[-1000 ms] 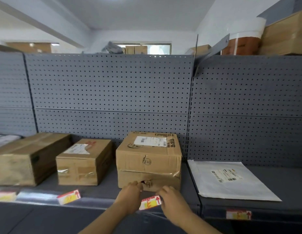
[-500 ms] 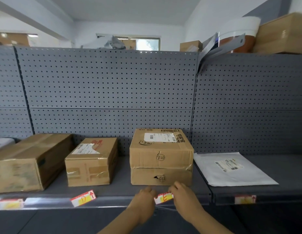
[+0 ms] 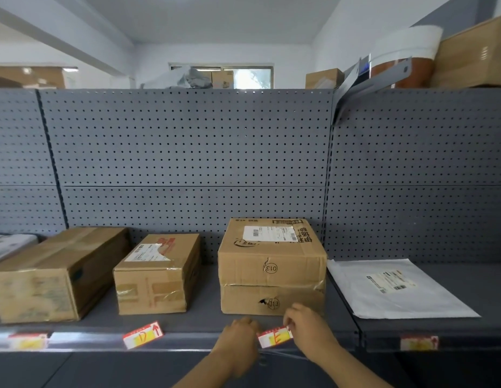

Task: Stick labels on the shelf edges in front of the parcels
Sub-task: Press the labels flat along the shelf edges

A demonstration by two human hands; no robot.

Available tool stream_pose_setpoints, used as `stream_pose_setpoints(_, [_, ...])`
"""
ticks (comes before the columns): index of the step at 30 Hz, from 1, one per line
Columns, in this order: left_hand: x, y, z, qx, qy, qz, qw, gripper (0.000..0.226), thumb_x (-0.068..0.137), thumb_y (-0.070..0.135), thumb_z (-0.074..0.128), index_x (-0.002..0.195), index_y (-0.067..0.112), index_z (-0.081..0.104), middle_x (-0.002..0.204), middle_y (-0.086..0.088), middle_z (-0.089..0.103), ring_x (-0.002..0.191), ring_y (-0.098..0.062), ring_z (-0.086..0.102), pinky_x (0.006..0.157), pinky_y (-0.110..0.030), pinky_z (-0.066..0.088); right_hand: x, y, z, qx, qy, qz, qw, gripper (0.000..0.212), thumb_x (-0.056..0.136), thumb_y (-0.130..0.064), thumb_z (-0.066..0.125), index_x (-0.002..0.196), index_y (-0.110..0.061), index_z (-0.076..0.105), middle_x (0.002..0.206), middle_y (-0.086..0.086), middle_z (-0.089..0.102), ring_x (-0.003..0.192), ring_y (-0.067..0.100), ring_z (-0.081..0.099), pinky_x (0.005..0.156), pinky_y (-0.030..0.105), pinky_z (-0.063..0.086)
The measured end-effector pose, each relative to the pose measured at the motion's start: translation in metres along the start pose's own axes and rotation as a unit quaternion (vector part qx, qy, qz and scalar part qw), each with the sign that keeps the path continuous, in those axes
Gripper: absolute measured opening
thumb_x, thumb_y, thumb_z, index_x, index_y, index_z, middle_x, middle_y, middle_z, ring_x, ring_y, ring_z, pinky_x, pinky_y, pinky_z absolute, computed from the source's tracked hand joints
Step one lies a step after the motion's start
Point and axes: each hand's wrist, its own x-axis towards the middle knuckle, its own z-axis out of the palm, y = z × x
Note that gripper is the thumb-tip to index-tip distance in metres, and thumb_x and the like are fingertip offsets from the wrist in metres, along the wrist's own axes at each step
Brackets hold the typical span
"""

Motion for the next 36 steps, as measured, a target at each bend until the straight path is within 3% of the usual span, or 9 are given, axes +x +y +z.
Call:
stream_pose_setpoints(4, [0.003, 0.008, 0.002, 0.007, -0.002, -0.003, 1.000, 0.041, 0.092, 0.015, 0.055, 0.133, 0.021, 0.052, 0.139, -0.004, 0.049, 0.127, -0.022, 0.047, 0.108, -0.037, 0.039, 0.003, 0.002, 0.003, 0.009, -0.013, 0.001, 1.000, 0.021, 0.092, -0.004, 0.051, 0.100, -0.018, 0.065, 0.110, -0.002, 0.058, 0.095, 0.014, 0.058, 0.088, 0.027, 0.050])
stream_pose_setpoints(8, [0.006, 0.012, 0.006, 0.034, -0.026, 0.003, 0.999, 0.046, 0.092, 0.010, 0.056, 0.136, 0.019, 0.049, 0.141, -0.007, 0.044, 0.130, -0.025, 0.044, 0.110, -0.039, 0.036, 0.004, -0.001, 0.005, -0.055, -0.050, -0.020, 0.997, 0.028, 0.089, 0.001, 0.052, 0.111, -0.014, 0.058, 0.121, 0.003, 0.051, 0.106, 0.018, 0.053, 0.093, 0.030, 0.046])
stream_pose_setpoints(15, [0.009, 0.009, 0.005, 0.066, -0.038, -0.003, 0.997, 0.044, 0.093, 0.013, 0.055, 0.137, 0.016, 0.048, 0.144, -0.008, 0.042, 0.133, -0.027, 0.041, 0.112, -0.039, 0.033, 0.001, -0.001, -0.002, -0.143, -0.030, -0.077, 0.986, 0.034, 0.086, 0.005, 0.053, 0.116, -0.010, 0.057, 0.122, 0.006, 0.053, 0.110, 0.022, 0.052, 0.089, 0.033, 0.045])
stream_pose_setpoints(21, [0.005, 0.004, 0.007, 0.075, -0.028, 0.001, 0.997, 0.046, 0.094, 0.009, 0.051, 0.139, 0.016, 0.047, 0.143, -0.009, 0.042, 0.133, -0.028, 0.042, 0.111, -0.039, 0.034, 0.000, 0.000, -0.004, -0.123, -0.023, -0.071, 0.990, 0.022, 0.091, -0.002, 0.052, 0.108, -0.012, 0.063, 0.116, 0.005, 0.057, 0.105, 0.019, 0.054, 0.088, 0.029, 0.046])
stream_pose_setpoints(27, [0.008, 0.006, 0.009, 0.070, -0.022, 0.006, 0.997, 0.043, 0.093, 0.008, 0.052, 0.136, 0.015, 0.050, 0.141, -0.009, 0.044, 0.129, -0.027, 0.044, 0.110, -0.039, 0.036, -0.008, 0.007, 0.005, -0.193, -0.044, -0.093, 0.976, 0.033, 0.093, -0.002, 0.047, 0.123, -0.003, 0.059, 0.125, 0.011, 0.052, 0.120, 0.027, 0.043, 0.096, 0.037, 0.041])
stream_pose_setpoints(32, [0.012, 0.010, 0.013, 0.078, -0.028, 0.013, 0.996, 0.044, 0.093, 0.009, 0.052, 0.137, 0.012, 0.047, 0.140, -0.010, 0.044, 0.128, -0.028, 0.045, 0.107, -0.040, 0.037, -0.016, 0.007, 0.012, -0.176, 0.009, -0.108, 0.978, 0.026, 0.073, -0.008, 0.072, 0.099, -0.009, 0.072, 0.110, 0.007, 0.060, 0.104, 0.027, 0.054, 0.083, 0.034, 0.047])
stream_pose_setpoints(36, [0.012, 0.007, 0.018, 0.092, -0.044, 0.016, 0.995, 0.044, 0.094, 0.011, 0.051, 0.138, 0.012, 0.045, 0.142, -0.011, 0.043, 0.130, -0.030, 0.044, 0.109, -0.040, 0.035, -0.016, 0.001, 0.017, -0.178, -0.075, -0.114, 0.975, 0.044, 0.086, 0.003, 0.050, 0.129, -0.005, 0.053, 0.131, 0.013, 0.045, 0.123, 0.032, 0.040, 0.100, 0.039, 0.034])
